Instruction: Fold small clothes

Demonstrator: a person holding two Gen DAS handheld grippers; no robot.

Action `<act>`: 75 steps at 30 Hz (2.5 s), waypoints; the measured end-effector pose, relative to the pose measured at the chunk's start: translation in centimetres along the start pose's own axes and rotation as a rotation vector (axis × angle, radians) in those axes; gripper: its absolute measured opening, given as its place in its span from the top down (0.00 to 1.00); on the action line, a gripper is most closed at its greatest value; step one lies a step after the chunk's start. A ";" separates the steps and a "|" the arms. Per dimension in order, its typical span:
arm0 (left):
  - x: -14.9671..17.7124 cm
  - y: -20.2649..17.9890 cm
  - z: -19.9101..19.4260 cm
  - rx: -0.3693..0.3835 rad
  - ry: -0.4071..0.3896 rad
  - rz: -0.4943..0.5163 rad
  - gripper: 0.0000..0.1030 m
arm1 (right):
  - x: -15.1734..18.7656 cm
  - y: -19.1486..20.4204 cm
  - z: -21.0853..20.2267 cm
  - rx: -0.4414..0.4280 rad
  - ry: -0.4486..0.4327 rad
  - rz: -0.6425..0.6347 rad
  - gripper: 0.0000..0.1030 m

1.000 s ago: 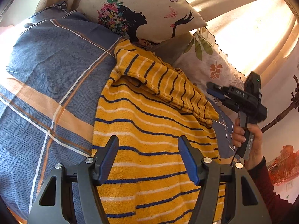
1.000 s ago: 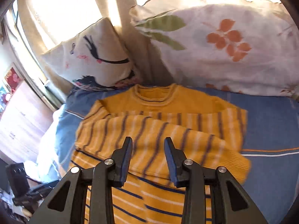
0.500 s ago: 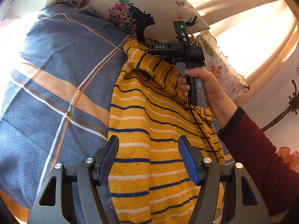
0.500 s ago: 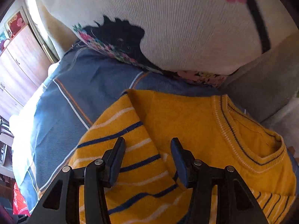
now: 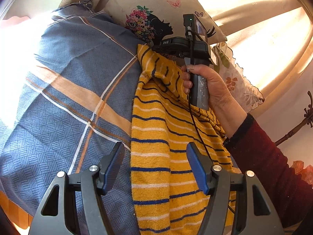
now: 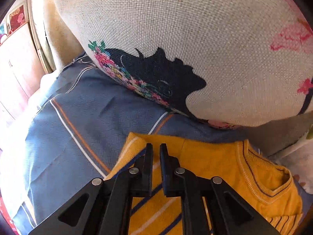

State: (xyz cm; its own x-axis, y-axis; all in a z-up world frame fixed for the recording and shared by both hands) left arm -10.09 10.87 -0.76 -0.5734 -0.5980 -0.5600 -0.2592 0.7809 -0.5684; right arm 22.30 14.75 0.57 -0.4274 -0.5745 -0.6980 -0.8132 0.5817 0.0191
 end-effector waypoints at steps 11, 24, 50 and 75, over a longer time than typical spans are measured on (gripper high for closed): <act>0.1 -1.0 1.2 0.025 0.028 0.025 0.38 | 12.3 -11.8 -11.3 -0.080 0.032 0.240 0.55; 1.8 -3.1 0.2 -0.032 0.032 0.070 0.38 | 28.4 -31.6 -31.5 0.293 -0.282 0.749 0.44; 7.5 -3.7 0.0 -0.070 0.145 0.110 0.29 | 40.8 -16.7 -29.5 -0.141 -0.030 0.616 0.46; 11.2 -5.8 1.4 0.196 0.233 0.031 0.39 | 45.3 -14.2 -28.0 -0.537 -0.105 0.793 0.45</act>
State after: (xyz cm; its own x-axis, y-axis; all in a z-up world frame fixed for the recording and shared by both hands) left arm -13.92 -0.60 -4.55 -0.7472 -0.4994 -0.4385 -0.0972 0.7349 -0.6712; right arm 3.41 -35.63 -11.22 -0.9142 -0.0584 -0.4011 -0.3866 0.4231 0.8195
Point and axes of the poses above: each gripper's, at about its wrist camera, not at the fingertips, and z roughly the way its jaws point, y to its left, x to its underside, the point moved 2 cm from there along z, roughly the way its jaws point, and after that the axes turned 4 degrees about z, right-handed, at the moved point
